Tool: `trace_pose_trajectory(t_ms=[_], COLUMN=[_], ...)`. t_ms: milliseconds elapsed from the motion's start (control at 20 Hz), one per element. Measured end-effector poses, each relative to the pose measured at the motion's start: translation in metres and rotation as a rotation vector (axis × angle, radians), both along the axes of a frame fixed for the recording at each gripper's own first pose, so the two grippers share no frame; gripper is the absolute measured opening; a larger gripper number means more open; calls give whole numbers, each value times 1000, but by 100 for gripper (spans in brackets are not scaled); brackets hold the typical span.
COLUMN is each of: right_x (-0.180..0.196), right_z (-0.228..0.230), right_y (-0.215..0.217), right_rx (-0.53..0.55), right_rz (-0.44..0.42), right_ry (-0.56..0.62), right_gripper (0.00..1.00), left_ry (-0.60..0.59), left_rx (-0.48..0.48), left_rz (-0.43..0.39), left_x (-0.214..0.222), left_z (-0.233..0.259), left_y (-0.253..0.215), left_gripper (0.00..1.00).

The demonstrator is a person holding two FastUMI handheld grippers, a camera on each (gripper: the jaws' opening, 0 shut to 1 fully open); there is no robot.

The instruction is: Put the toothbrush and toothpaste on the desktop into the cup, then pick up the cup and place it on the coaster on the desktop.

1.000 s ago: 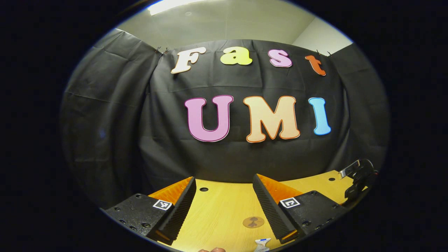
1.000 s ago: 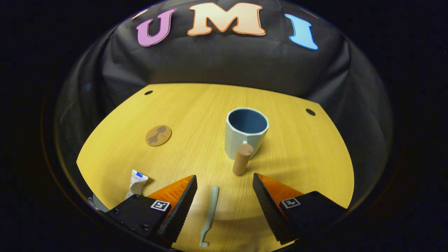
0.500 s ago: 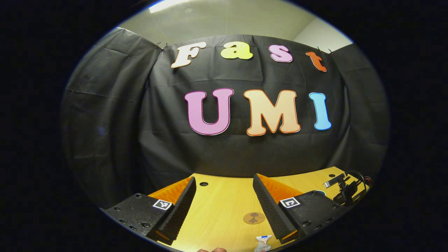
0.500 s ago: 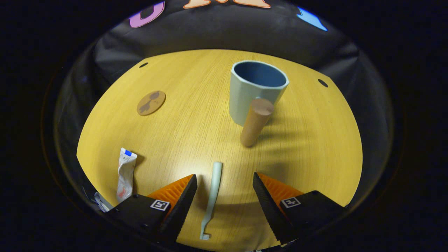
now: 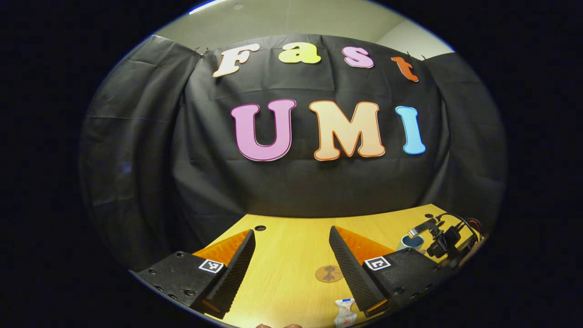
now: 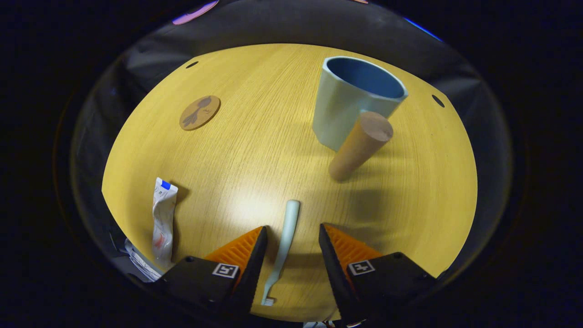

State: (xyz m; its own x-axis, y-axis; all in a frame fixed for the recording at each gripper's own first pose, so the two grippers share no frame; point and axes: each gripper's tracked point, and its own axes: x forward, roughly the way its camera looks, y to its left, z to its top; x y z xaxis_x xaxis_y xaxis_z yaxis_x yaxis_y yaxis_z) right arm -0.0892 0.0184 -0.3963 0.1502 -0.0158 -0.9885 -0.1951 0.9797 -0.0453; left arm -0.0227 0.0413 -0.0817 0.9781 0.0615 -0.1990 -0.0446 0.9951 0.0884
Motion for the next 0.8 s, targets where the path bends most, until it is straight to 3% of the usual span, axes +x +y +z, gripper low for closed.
trace_pose_trajectory(t_ms=[150, 200, 250, 400, 500, 700, 800], right_x=[3, 3, 3, 4, 2, 3, 3], right_z=[-1, -2, -2, -4, -2, -2, -2], right_y=[4, 5, 5, 3, 3, 4, 4], right_rx=[10, 9, 8, 11, 27, 29, 33], right_rz=[-17, -22, -16, -14, -19, -2, 0], right_ry=[7, 13, 21, 51, 66, 53, 35], right_gripper=[51, 29, 27, 27, 11, 5, 5], left_ry=[25, 33, 43, 91, 135, 273, 339], left_rx=[3, 3, 4, 4, 8, -9, -33], left_rz=[-21, -30, -39, -81, -112, -192, -234], left_x=[-3, -3, -3, -5, -9, -26, -35], left_z=[-12, -15, -19, -37, -53, -100, -121], left_y=[-4, -6, -9, -19, -27, -51, -64], left_gripper=[96, 92, 96, 96, 96, 100, 96])
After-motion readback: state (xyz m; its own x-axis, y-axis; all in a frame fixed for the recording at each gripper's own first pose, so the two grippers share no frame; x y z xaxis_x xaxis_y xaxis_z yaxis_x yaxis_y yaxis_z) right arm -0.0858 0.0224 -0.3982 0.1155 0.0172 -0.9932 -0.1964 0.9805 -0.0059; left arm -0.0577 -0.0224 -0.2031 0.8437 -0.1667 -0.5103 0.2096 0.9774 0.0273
